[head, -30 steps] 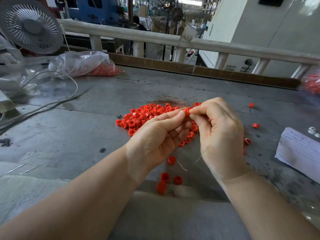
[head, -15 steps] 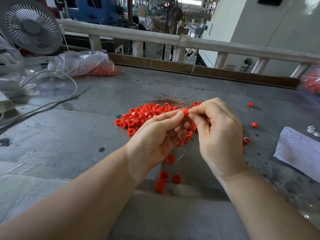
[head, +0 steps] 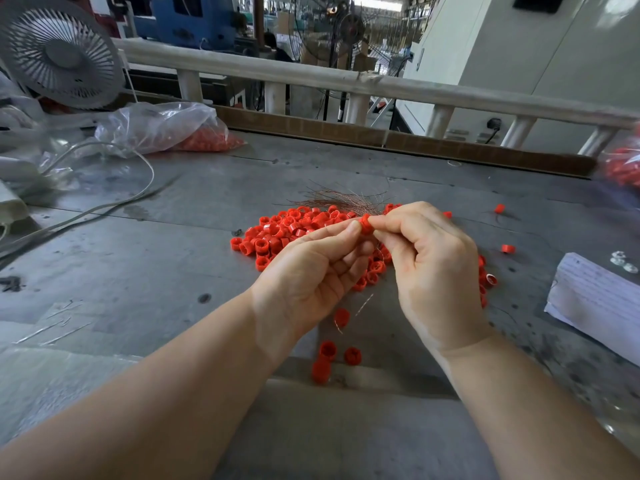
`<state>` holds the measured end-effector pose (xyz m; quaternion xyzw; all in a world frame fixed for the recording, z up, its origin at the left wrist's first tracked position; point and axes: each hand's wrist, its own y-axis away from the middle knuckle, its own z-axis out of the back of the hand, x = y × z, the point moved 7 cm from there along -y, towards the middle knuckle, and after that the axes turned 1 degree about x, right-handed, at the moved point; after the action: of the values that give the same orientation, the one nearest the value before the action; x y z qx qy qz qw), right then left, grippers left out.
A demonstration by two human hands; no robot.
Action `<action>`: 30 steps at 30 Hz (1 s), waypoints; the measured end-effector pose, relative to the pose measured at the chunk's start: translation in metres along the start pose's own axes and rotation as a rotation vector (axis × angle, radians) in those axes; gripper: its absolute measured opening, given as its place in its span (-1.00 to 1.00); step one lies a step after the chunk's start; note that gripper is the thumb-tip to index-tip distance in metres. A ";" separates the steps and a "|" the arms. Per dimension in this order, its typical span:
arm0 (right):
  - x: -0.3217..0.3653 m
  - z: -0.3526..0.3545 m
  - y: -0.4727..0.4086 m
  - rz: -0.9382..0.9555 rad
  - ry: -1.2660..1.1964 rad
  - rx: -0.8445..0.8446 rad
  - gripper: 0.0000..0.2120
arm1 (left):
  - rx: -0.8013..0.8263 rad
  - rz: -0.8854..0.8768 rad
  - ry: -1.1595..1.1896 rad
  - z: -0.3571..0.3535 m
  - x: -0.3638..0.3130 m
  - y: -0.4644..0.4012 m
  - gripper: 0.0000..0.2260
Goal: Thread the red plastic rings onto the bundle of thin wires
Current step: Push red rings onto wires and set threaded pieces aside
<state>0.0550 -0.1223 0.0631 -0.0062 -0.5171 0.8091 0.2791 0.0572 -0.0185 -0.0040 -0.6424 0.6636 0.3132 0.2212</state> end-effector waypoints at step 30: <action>-0.041 -0.014 0.004 -0.478 -0.523 0.070 -0.84 | -0.006 -0.130 -0.145 -0.003 -0.005 0.001 -0.86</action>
<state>0.0917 -0.1308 0.0418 0.3320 -0.5298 0.7125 0.3185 0.0572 -0.0167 0.0020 -0.6604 0.6017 0.3457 0.2869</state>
